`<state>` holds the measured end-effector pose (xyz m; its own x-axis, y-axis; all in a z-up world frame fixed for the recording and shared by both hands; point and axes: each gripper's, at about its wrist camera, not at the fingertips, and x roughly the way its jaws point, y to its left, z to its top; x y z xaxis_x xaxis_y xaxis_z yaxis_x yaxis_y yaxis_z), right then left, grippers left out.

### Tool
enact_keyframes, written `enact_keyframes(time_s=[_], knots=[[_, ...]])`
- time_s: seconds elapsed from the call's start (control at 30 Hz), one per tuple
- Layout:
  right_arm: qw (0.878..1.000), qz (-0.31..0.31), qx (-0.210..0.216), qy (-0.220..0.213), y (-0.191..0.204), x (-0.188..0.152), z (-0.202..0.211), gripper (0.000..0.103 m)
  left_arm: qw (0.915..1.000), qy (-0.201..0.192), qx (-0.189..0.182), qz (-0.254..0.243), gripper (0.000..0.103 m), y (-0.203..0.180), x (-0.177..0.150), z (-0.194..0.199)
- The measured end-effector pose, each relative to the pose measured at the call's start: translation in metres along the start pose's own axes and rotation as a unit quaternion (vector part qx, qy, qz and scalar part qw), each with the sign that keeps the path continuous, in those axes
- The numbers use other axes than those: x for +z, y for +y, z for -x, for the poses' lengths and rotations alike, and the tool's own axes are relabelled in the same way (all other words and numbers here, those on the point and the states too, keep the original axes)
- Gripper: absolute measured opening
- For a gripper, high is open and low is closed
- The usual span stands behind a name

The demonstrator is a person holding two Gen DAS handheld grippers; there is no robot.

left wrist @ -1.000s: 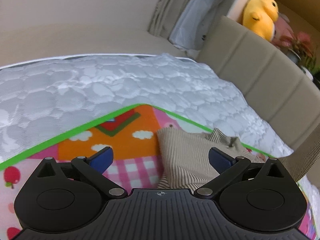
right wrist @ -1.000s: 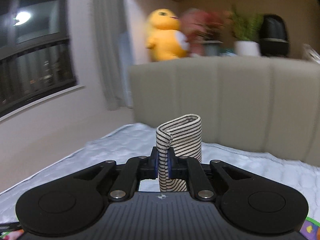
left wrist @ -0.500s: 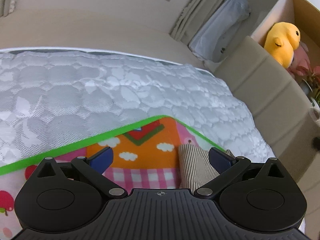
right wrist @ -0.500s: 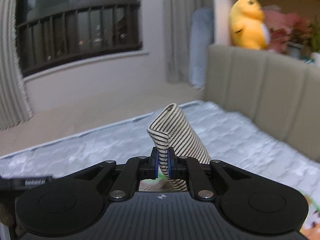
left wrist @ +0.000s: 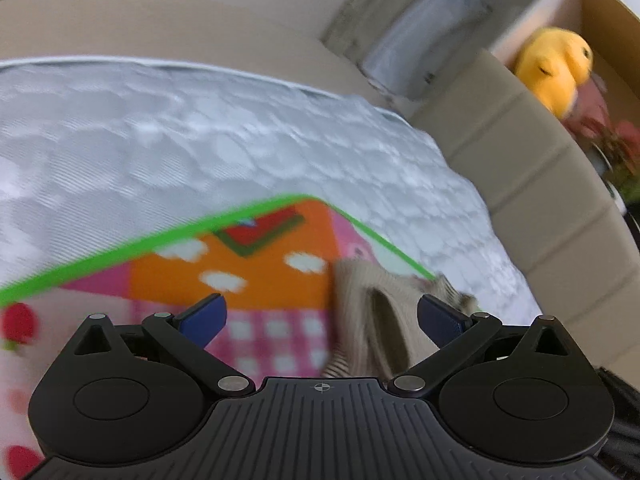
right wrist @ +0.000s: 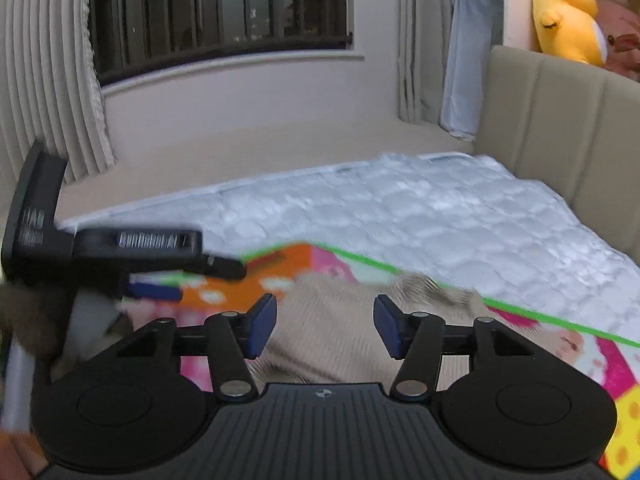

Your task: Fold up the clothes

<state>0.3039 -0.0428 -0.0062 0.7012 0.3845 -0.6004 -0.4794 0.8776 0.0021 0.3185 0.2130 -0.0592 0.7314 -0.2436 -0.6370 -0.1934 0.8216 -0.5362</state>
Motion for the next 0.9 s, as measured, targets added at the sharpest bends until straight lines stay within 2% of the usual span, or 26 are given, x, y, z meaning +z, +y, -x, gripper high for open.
enact_keyframes(time_s=[0.1, 0.17, 0.2, 0.23, 0.3, 0.33, 0.4, 0.43, 0.47, 0.6, 0.63, 0.7, 0.73, 0.77, 0.8, 0.87, 0.9], knots=[[1.000, -0.003, -0.021, 0.007, -0.017, -0.022, 0.011, 0.055, 0.9986, 0.016, -0.025, -0.043, 0.103, -0.022, -0.011, -0.019], [0.999, -0.013, -0.034, 0.008, -0.030, -0.038, 0.020, 0.056, 0.9961, 0.023, -0.023, -0.082, 0.098, -0.040, -0.019, -0.031], [0.999, -0.020, -0.039, 0.011, -0.036, -0.045, 0.024, 0.057, 0.9942, 0.028, -0.016, -0.103, 0.086, -0.048, -0.025, -0.037], [0.999, -0.028, -0.043, 0.014, -0.043, -0.052, 0.027, 0.057, 0.9919, 0.033, -0.007, -0.122, 0.068, -0.055, -0.031, -0.043], [0.997, -0.044, -0.053, 0.024, -0.056, -0.065, 0.029, 0.057, 0.9870, 0.041, 0.008, -0.155, 0.057, -0.063, -0.041, -0.052], [0.997, -0.051, -0.057, 0.028, -0.061, -0.070, 0.029, 0.057, 0.9859, 0.032, 0.010, -0.164, 0.042, -0.064, -0.043, -0.050], [0.995, -0.065, -0.065, 0.032, -0.069, -0.077, 0.027, 0.057, 0.9832, 0.012, 0.014, -0.182, 0.031, -0.066, -0.045, -0.047], [0.994, -0.072, -0.070, 0.032, -0.072, -0.078, 0.025, 0.057, 0.9820, 0.004, 0.018, -0.188, 0.022, -0.066, -0.045, -0.046], [0.994, -0.078, -0.074, 0.032, -0.076, -0.078, 0.022, 0.057, 0.9817, -0.001, 0.025, -0.189, 0.019, -0.064, -0.043, -0.046], [0.991, -0.099, -0.084, 0.029, -0.086, -0.076, 0.013, 0.057, 0.9798, -0.017, 0.058, -0.191, 0.018, -0.053, -0.034, -0.045], [0.991, -0.099, -0.085, 0.028, -0.087, -0.075, 0.012, 0.057, 0.9779, -0.017, 0.079, -0.193, 0.018, -0.048, -0.033, -0.047], [0.991, -0.099, -0.088, 0.029, -0.090, -0.072, 0.009, 0.057, 0.9687, -0.027, 0.138, -0.205, 0.018, -0.042, -0.029, -0.051], [0.991, -0.098, -0.089, 0.029, -0.090, -0.071, 0.008, 0.057, 0.9659, -0.036, 0.156, -0.203, 0.020, -0.039, -0.026, -0.050], [0.991, -0.095, -0.090, 0.028, -0.090, -0.069, 0.006, 0.057, 0.9679, -0.045, 0.159, -0.189, 0.020, -0.035, -0.021, -0.046], [0.991, -0.092, -0.092, 0.027, -0.091, -0.067, 0.004, 0.057, 0.9719, -0.053, 0.151, -0.173, 0.020, -0.032, -0.016, -0.041], [0.991, -0.089, -0.097, 0.025, -0.093, -0.062, -0.001, 0.057, 0.9857, -0.064, 0.084, -0.132, 0.030, -0.031, -0.007, -0.027], [0.990, -0.090, -0.101, 0.023, -0.096, -0.059, -0.006, 0.057, 0.9894, -0.069, 0.050, -0.117, 0.041, -0.033, -0.004, -0.020]])
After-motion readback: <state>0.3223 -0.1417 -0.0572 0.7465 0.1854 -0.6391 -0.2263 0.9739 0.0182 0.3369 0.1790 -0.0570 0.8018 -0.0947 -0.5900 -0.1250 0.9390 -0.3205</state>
